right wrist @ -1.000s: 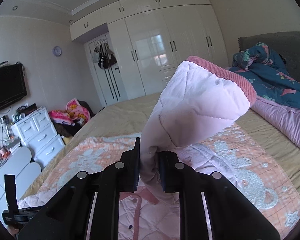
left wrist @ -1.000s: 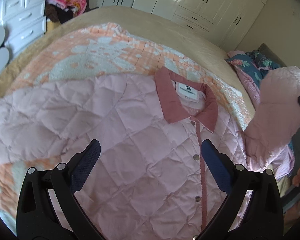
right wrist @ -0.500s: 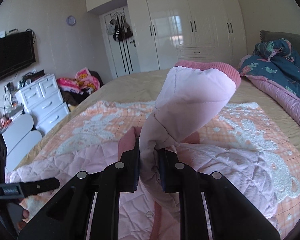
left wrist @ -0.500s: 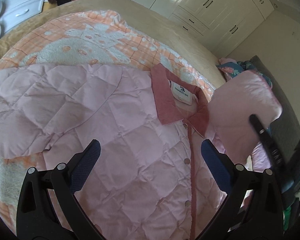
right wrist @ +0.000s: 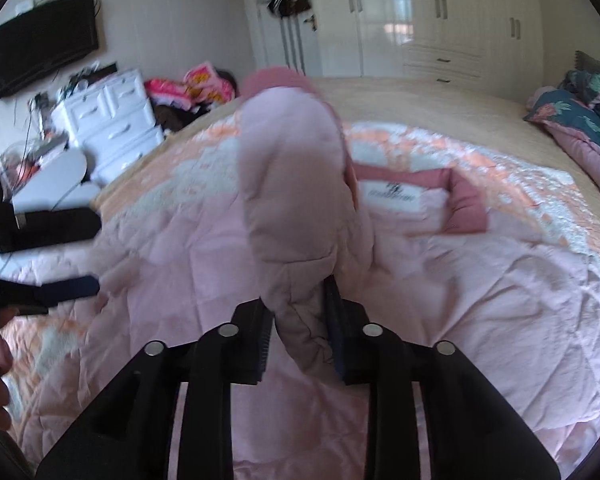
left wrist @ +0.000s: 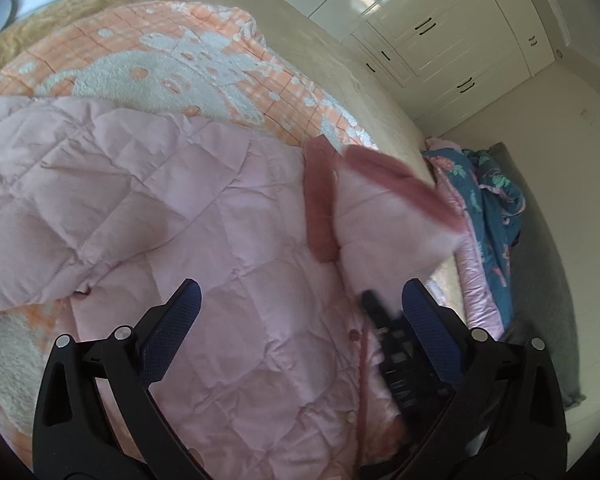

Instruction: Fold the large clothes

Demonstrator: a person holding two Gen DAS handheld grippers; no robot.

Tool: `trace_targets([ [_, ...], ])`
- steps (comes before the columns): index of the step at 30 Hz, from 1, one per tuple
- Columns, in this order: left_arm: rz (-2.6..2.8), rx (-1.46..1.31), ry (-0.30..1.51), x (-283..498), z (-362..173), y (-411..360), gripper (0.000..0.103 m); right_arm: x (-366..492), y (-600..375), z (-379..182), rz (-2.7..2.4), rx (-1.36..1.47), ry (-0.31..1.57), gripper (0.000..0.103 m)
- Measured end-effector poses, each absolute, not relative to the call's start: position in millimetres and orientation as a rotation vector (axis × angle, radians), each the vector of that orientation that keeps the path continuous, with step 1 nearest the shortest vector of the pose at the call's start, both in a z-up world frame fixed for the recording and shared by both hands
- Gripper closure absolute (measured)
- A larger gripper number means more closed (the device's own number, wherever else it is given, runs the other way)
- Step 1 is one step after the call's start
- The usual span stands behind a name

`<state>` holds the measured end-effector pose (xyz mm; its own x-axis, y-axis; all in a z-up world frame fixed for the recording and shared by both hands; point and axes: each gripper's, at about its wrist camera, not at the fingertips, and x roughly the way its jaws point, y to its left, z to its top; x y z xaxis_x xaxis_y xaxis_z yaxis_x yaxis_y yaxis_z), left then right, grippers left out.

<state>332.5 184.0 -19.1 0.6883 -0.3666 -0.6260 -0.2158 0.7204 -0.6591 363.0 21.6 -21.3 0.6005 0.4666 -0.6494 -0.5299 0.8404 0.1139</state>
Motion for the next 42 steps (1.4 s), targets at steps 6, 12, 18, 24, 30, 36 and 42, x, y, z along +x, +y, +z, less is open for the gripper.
trace_targets([
  [6, -0.143, -0.854, 0.832, 336.2, -29.9, 183.9, 0.009, 352.8, 28.9, -38.1, 0.656, -0.085, 0.801, 0.041],
  [12, -0.175, -0.931, 0.915, 345.6, -61.6, 175.7, 0.009, 326.8, -7.9, -16.7, 0.674, -0.038, 0.763, 0.022],
  [18, -0.127, -0.929, 0.951, 351.9, -86.4, 166.9, 0.010, 325.1, -82.4, -2.0, 0.530, 0.002, 0.741, 0.022],
  [24, -0.094, -0.775, 0.927, 358.3, -83.0, 155.4, 0.073, 336.2, -159.0, -2.5, 0.335, 0.082, 0.763, 0.022],
  [30, -0.105, -0.667, 0.808, 344.8, -45.0, 151.8, 0.091, 350.9, -203.3, -1.5, 0.228, 0.148, 0.779, 0.022],
  [36, -0.005, -0.555, 0.818, 325.0, -36.8, 158.2, 0.091, 373.2, -201.5, -2.7, 0.244, 0.139, 0.800, 0.022],
  [42, 0.042, -0.537, 0.930, 324.1, -70.2, 160.4, 0.087, 382.7, -181.2, -15.9, 0.273, 0.095, 0.859, 0.022],
])
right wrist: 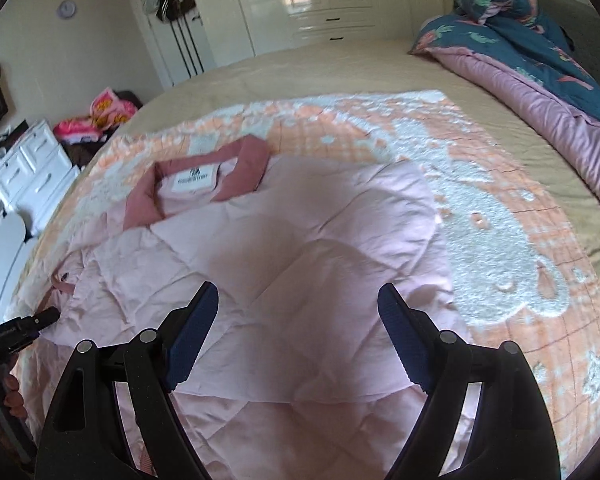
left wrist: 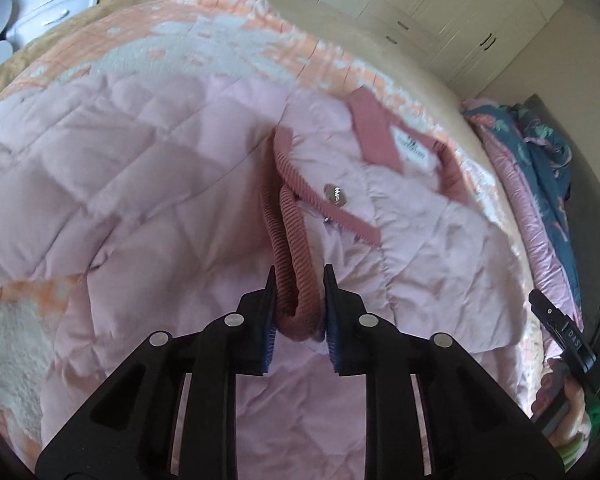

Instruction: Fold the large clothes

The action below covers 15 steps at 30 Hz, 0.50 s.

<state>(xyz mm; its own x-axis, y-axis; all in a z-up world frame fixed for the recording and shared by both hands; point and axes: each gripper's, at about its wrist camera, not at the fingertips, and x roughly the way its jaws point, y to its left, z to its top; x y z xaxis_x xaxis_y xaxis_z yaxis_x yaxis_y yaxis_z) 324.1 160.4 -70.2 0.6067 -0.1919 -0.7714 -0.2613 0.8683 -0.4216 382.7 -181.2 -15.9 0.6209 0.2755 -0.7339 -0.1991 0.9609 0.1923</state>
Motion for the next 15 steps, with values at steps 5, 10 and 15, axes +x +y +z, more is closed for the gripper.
trace_targets([
  [5, 0.057, -0.526, 0.940, 323.7, -75.3, 159.1, 0.083, 391.8, -180.7, -46.0, 0.212, 0.066, 0.984, 0.022],
  [10, 0.064, -0.490, 0.953, 327.5, -81.7, 153.8, 0.078, 396.8, -183.4, -68.0, 0.199, 0.069, 1.010, 0.022],
  [15, 0.065, -0.468, 0.952, 327.0, -76.6, 151.1, 0.078, 389.9, -179.2, -63.0, 0.184, 0.077, 0.999, 0.021],
])
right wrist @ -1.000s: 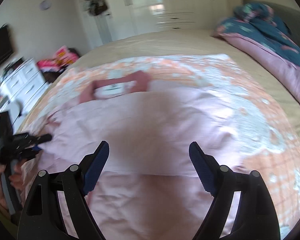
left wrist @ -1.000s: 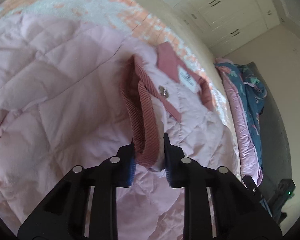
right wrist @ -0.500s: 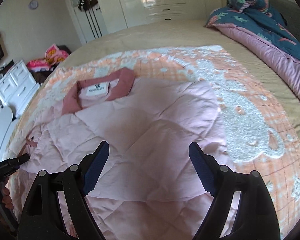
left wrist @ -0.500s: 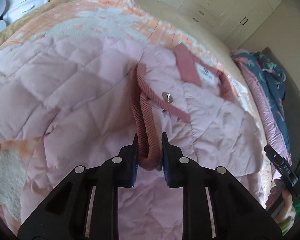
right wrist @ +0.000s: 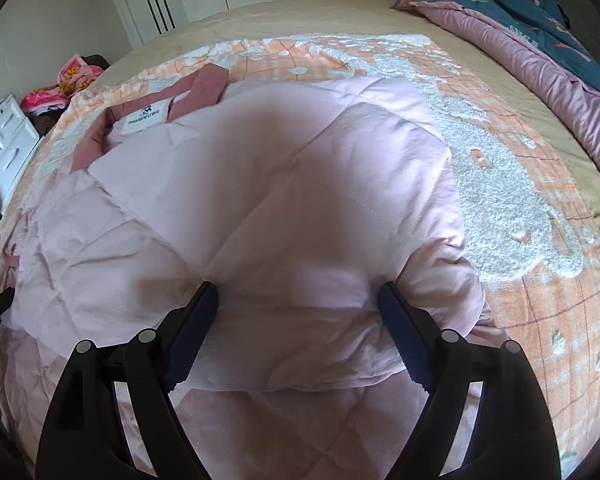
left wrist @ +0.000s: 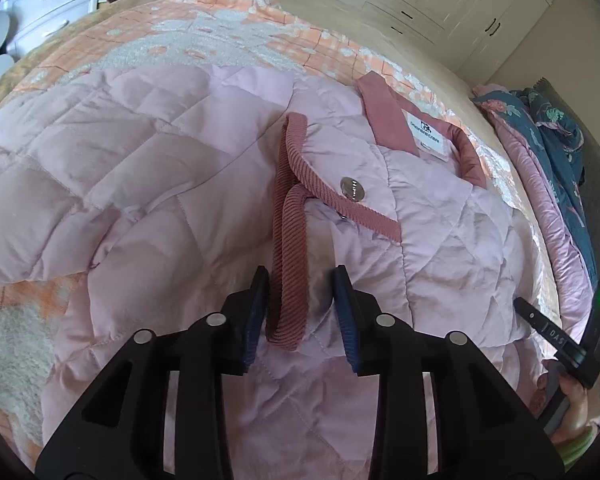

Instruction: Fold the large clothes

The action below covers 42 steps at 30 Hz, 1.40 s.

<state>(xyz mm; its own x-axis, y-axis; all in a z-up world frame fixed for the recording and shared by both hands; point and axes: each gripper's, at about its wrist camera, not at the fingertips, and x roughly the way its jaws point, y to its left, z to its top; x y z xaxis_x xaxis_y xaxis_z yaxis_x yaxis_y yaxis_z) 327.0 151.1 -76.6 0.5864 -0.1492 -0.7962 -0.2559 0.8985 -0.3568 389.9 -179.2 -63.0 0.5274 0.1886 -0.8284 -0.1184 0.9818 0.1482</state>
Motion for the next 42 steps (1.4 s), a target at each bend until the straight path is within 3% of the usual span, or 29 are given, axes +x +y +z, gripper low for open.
trace_targets([
  [2, 0.065, -0.461, 0.942, 323.9, -71.3, 151.1, 0.074, 382.3, -177.9, -52.7, 0.211, 0.099, 0.975, 0.021],
  [5, 0.056, -0.469, 0.935, 319.3, -63.8, 150.0, 0.058, 370.8, -175.7, -39.6, 0.241, 0.132, 0.947, 0.013],
  [7, 0.065, -0.473, 0.925, 314.6, -57.0, 151.5, 0.036, 360.8, -173.7, -32.2, 0.257, 0.153, 0.927, 0.011],
  [12, 0.076, -0.486, 0.917, 302.7, -46.7, 157.9, 0.011, 342.1, -167.3, -17.0, 0.280, 0.184, 0.899, 0.005],
  [26, 0.128, -0.443, 0.898, 267.3, -24.1, 178.4, 0.009, 305.9, -116.1, 31.1, 0.374, 0.138, 0.813, 0.004],
  [42, 0.258, -0.504, 0.838, 212.4, -10.4, 252.8, 0.009, 279.9, -20.6, 66.5, 0.521, 0.058, 0.755, 0.004],
])
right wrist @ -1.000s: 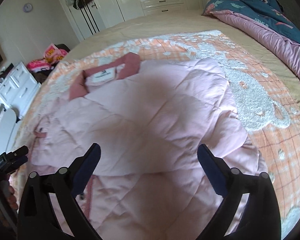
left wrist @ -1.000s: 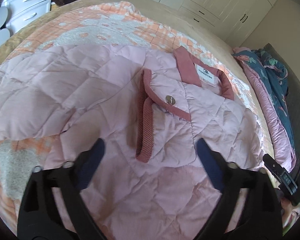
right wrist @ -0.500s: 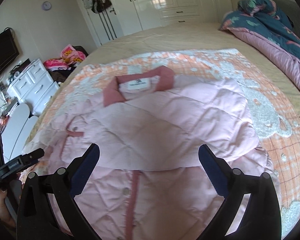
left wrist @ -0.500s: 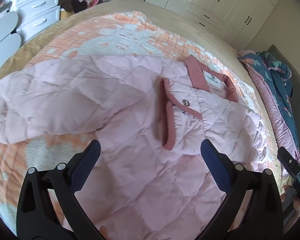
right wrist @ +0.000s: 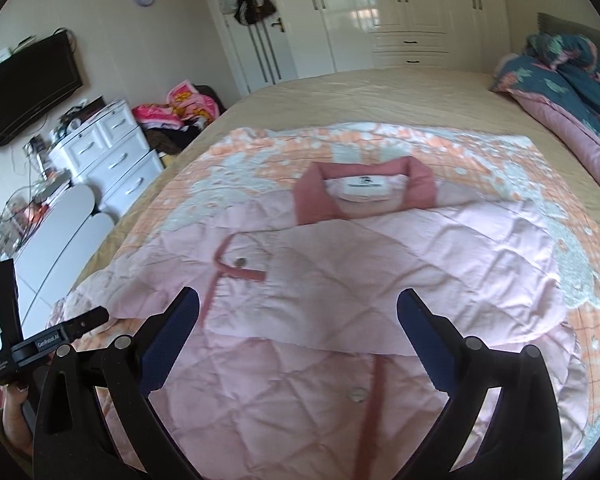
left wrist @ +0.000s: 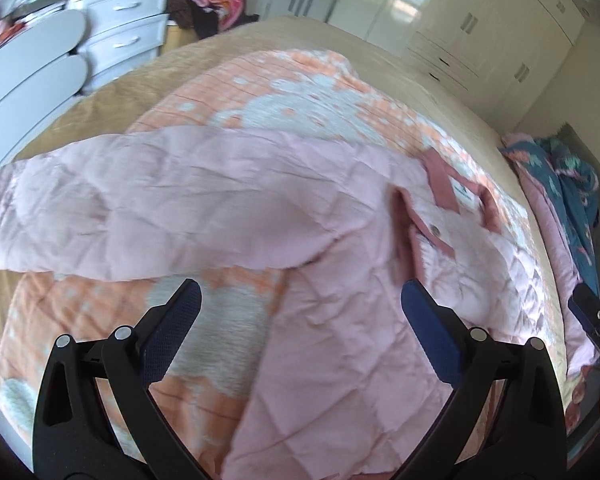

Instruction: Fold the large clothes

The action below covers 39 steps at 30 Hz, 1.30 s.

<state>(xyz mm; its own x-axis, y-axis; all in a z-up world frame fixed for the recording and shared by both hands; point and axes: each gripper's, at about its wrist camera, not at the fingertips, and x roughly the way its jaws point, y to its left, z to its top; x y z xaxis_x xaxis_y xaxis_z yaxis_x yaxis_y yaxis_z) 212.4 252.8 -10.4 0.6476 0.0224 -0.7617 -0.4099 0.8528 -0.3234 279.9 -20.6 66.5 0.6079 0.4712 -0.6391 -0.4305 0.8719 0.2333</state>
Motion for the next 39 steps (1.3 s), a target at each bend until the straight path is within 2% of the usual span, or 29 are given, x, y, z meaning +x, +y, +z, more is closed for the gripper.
trace_targets([
  [15, 0.472, -0.634, 0.787, 173.1, -10.3, 336.9, 0.009, 253.9, 99.3, 84.9, 0.710, -0.070, 0.718, 0.004],
  [25, 0.552, -0.719, 0.775, 150.6, -17.6, 375.5, 0.009, 234.9, 174.1, 76.6, 0.827, -0.127, 0.736, 0.004],
  [39, 0.663, -0.845, 0.806, 132.2, -45.3, 416.5, 0.009, 225.6, 216.2, 71.3, 0.899, -0.142, 0.755, 0.004],
])
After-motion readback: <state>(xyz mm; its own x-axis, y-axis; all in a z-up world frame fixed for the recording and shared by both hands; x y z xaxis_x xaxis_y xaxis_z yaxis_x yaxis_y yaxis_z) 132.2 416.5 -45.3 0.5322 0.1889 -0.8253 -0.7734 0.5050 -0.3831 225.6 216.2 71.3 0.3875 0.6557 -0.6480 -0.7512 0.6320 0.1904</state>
